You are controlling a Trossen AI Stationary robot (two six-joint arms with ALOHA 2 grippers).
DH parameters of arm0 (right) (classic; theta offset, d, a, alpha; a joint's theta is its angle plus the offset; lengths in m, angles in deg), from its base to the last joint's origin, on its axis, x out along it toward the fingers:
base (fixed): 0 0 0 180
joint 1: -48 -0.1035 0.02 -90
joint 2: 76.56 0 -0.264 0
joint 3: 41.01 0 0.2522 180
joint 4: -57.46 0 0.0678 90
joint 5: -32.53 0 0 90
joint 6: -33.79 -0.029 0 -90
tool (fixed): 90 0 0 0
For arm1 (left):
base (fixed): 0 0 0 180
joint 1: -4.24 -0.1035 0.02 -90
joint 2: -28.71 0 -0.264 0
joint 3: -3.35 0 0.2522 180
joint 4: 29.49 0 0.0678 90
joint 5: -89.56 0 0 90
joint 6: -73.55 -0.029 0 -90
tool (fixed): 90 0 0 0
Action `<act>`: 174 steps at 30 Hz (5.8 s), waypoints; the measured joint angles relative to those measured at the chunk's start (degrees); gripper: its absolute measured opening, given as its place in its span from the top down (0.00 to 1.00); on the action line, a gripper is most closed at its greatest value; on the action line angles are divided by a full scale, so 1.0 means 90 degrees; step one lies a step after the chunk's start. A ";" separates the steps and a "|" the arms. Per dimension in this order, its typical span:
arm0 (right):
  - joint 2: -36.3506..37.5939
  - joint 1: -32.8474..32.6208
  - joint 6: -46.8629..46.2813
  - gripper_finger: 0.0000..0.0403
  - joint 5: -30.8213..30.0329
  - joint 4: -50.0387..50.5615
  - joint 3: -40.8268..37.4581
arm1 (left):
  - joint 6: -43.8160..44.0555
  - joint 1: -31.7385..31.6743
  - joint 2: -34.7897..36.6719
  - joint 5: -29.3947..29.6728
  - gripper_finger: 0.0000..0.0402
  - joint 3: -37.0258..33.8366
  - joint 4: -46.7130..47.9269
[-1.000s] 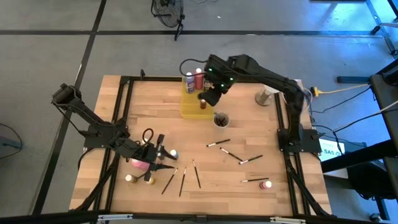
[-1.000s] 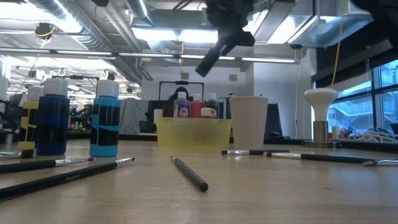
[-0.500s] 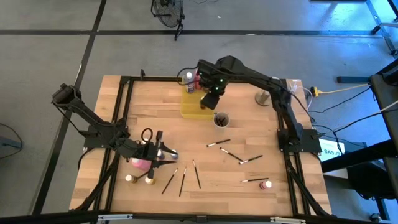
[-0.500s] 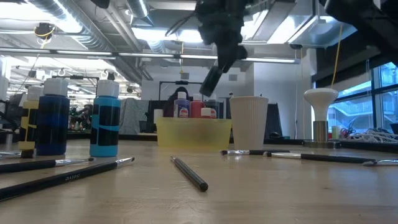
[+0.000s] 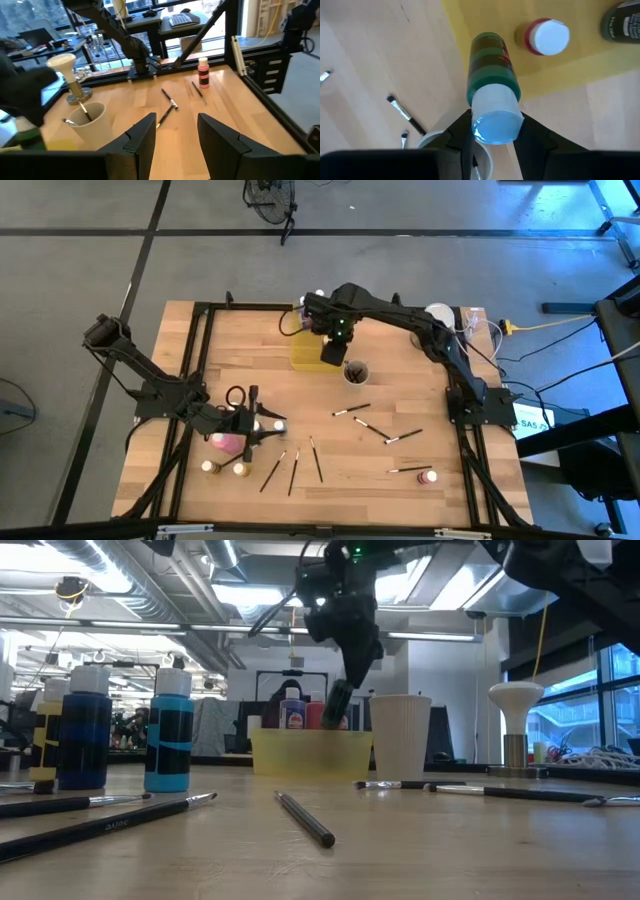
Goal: Pick & Place Paint Supplies
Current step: Put the small green paint bottle into the yellow bin, then put the black paintbrush into the white cup
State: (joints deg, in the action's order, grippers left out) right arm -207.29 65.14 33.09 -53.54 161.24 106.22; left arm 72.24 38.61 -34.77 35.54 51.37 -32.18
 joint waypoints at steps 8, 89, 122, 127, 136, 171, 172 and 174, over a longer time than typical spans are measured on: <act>-0.0253 -0.0041 0.0093 0.72 -0.0253 -0.0014 0.0000 | -0.0162 0.0000 0.0076 0.0277 0.65 0.0005 0.0002; -0.0562 0.0255 -0.0739 0.57 0.0082 0.0000 -0.0590 | -0.0045 0.0002 0.1209 0.0674 0.65 0.0005 0.0559; 0.0856 -0.0051 -0.0636 0.50 0.0194 0.0000 0.0130 | 0.0442 0.0005 0.1238 0.0319 0.65 0.0026 0.0916; 0.1238 -0.0602 -0.0637 0.50 0.0567 -0.0002 0.0136 | 0.1132 0.0005 0.1363 -0.0232 0.65 0.0633 0.1858; 0.1350 -0.2067 -0.0588 0.50 0.0460 -0.0002 0.0134 | 0.0691 0.0005 0.1399 -0.1403 0.60 0.1433 0.2490; 0.1085 -0.6806 -0.4656 0.50 -0.3270 -0.0927 0.0088 | -0.0285 0.0221 0.1101 -0.3620 0.32 0.1433 0.0575; 0.1025 -0.6845 -0.4738 0.50 -0.3269 -0.0918 0.0089 | -0.0268 0.0221 0.1103 -0.3623 0.29 0.1433 0.0576; 0.0890 -0.6920 -0.4853 0.50 -0.3263 -0.0881 0.0087 | -0.0259 0.0221 0.1107 -0.3620 0.24 0.1433 0.0671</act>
State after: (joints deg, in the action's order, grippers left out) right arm -199.28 2.86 -10.59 -82.91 153.31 107.01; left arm 69.91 40.60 -24.80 2.96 64.27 -26.14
